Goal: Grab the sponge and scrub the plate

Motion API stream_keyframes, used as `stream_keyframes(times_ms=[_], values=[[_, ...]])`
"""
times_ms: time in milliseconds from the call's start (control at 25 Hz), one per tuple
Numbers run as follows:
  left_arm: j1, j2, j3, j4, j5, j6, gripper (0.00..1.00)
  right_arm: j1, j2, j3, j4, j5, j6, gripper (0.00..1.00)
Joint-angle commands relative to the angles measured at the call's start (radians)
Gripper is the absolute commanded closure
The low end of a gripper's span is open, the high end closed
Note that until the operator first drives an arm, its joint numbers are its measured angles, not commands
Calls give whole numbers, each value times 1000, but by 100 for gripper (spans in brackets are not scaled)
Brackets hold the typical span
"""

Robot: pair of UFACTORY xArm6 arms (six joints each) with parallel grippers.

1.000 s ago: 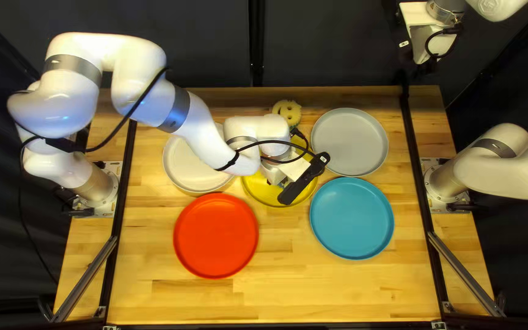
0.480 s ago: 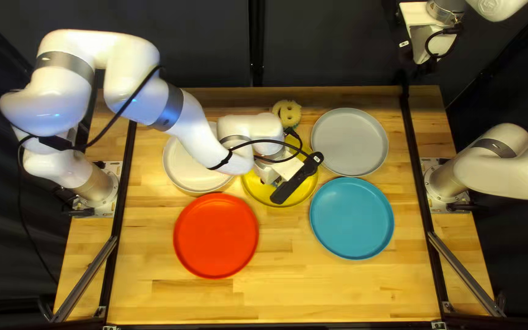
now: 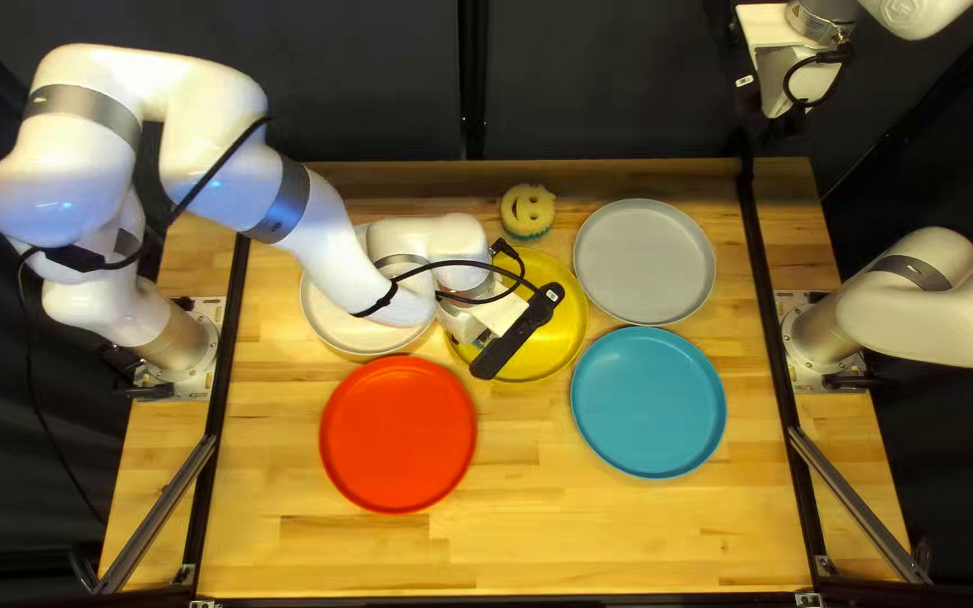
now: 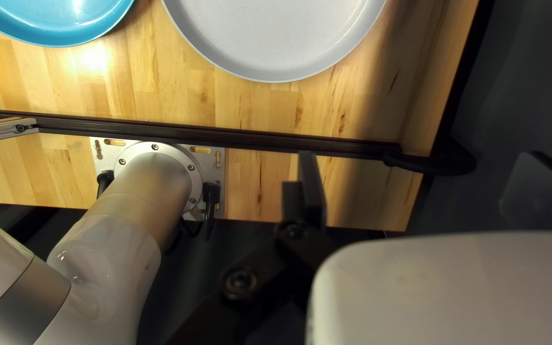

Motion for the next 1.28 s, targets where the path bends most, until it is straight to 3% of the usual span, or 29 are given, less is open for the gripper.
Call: stream_keyframes(times_ms=[40, 160, 320, 760, 920, 1120, 1280], values=[[13, 58, -91, 9, 27, 17, 100, 0, 0, 0, 0, 0, 0, 0], [40, 111, -172, 6, 52, 49, 100, 0, 0, 0, 0, 0, 0, 0], [46, 113, -176, 0, 52, 64, 100, 0, 0, 0, 0, 0, 0, 0], [45, -95, 129, -11, -13, 38, 100, 0, 0, 0, 0, 0, 0, 0], [43, -121, 175, -14, -26, 23, 100, 0, 0, 0, 0, 0, 0, 0], [50, -59, 115, -30, -24, 40, 100, 0, 0, 0, 0, 0, 0, 0], [62, 38, -29, -32, 6, 57, 100, 0, 0, 0, 0, 0, 0, 0]])
